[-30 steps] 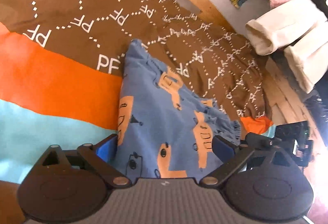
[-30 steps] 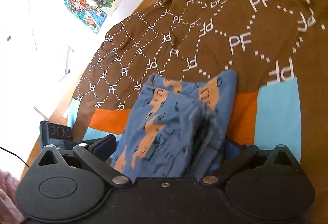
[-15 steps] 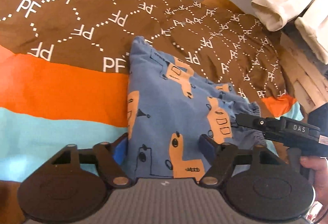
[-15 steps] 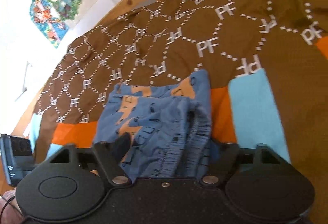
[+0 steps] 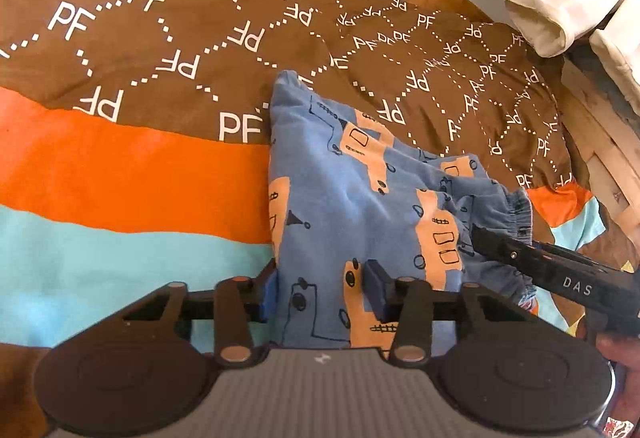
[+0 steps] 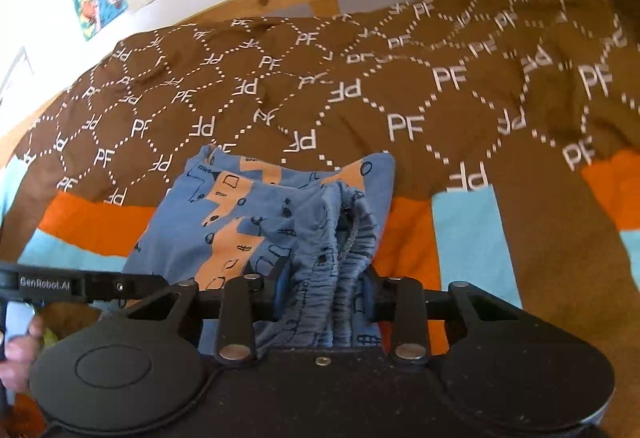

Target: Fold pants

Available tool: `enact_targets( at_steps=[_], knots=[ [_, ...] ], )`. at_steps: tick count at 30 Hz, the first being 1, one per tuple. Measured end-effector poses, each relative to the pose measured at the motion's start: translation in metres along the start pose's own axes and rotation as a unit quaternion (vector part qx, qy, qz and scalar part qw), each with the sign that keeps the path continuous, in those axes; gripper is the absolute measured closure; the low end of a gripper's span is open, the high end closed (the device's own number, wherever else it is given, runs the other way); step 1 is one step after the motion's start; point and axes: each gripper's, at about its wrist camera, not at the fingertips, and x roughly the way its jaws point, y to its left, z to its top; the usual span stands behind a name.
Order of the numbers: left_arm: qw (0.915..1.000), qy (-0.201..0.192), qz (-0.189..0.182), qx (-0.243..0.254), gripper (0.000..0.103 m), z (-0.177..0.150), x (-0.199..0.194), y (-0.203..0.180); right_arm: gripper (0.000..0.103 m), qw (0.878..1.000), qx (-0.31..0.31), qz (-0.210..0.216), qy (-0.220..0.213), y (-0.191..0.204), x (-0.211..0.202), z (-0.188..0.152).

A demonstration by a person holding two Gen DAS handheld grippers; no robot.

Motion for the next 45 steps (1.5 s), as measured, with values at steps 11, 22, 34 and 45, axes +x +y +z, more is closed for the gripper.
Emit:
enact_targets(
  at_steps=[11,22,34,45],
  knots=[
    [0.9996,-0.02,0.006,0.017,0.087,-0.001,-0.015,-0.008,0.079,1.0,-0.011,-0.008,-0.027,0.014,-0.016,-0.003],
    [0.9987,-0.046,-0.008,0.022,0.088,-0.001,-0.041,-0.02,0.081,0.998,-0.023,0.002,-0.06,0.023,-0.039,-0.003],
    [0.9956,-0.084,-0.012,0.039,0.089,0.034,-0.068,-0.036,0.082,0.992,-0.059,0.024,-0.107,0.033,-0.052,0.019],
    [0.9854,-0.145,0.007,0.089,0.088,0.104,-0.028,-0.001,0.082,0.981,-0.114,0.053,-0.144,0.03,0.013,0.099]
  ],
)
